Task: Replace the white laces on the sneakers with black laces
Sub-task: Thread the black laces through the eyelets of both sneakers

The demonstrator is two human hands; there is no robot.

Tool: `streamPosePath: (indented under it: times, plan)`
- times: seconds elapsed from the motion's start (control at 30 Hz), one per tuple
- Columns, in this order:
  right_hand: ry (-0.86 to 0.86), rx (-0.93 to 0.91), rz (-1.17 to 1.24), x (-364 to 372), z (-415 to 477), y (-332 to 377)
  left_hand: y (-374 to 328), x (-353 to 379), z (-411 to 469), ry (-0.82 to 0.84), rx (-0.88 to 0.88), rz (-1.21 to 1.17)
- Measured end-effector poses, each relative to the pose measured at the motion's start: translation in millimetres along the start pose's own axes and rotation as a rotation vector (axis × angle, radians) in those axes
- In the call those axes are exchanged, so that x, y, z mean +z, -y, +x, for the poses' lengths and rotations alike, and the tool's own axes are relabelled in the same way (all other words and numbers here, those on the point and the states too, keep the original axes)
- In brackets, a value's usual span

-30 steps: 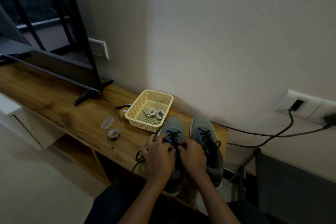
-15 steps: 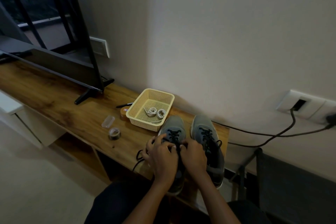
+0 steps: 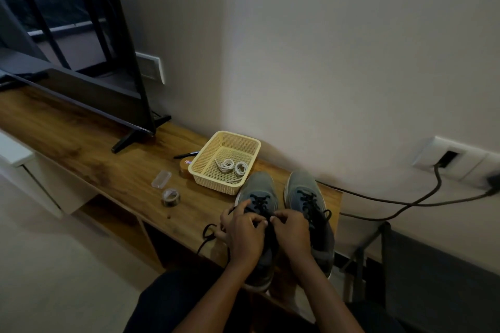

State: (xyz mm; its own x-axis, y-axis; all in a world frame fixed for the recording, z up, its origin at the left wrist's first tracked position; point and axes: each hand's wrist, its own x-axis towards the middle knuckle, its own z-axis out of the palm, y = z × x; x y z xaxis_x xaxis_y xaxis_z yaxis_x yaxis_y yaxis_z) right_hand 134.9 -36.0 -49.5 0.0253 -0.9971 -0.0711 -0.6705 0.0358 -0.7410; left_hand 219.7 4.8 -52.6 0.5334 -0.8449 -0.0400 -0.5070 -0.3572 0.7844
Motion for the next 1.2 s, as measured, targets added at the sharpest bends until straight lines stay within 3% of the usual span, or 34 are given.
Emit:
streamPosePath:
  times: [0.3, 0.63, 1.0, 1.2]
  plan:
    - [-0.054, 0.019, -0.045, 3, -1, 4, -4, 4, -7, -0.203, 0.007, 0.023]
    - [-0.055, -0.004, -0.081, 4, -2, 2, -3, 4, -4, -0.079, 0.048, 0.144]
    - [0.008, -0.016, -0.066, 1, -3, 3, 2, 8, 1, -0.078, 0.017, 0.035]
    - [0.097, -0.056, 0.007, -2, 3, 0, 8, 10, 7, -0.079, 0.013, 0.161]
